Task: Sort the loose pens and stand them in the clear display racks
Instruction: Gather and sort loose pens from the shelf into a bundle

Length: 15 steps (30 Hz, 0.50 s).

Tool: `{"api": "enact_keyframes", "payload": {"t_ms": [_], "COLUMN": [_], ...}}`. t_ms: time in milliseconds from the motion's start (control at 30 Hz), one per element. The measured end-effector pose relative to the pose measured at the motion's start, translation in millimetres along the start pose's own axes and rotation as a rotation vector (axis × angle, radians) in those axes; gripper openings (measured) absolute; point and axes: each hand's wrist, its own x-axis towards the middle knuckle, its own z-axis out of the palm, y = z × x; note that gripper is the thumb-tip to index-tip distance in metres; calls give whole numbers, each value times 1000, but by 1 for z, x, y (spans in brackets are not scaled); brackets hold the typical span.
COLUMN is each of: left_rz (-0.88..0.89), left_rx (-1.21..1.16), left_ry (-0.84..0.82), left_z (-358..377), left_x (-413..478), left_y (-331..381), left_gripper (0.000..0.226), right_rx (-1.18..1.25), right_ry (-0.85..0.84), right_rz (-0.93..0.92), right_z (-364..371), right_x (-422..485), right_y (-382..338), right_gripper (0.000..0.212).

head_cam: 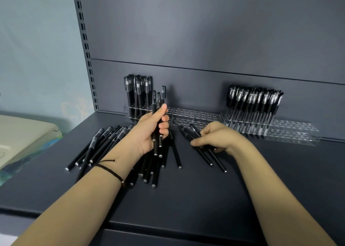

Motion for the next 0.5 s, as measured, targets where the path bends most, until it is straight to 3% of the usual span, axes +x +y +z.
{"api": "enact_keyframes", "payload": {"t_ms": [100,167,267,433,500], "left_rz": [-15,-40,-53,0,8], "left_rx": [21,6,61,173,183], "left_ry": [32,23,-40,-35,9], "left_z": [3,5,9,11,12], "left_x": [-1,-1,-3,-4,-4], "left_y": [-3,-7,-13,-13,-14], "left_gripper": [15,15,33,28,38], "right_rx": [347,571,766,706,682], "right_ry": [-21,-73,-130,-247,-229], "right_rz": [-67,-124,-148,-129,-134], "right_z": [-4,-3,1,15,20], "right_x": [-1,-3,-6,-8,-7], "right_y": [0,-4,-10,-15,-17], "right_gripper": [18,19,11,10,13]}}
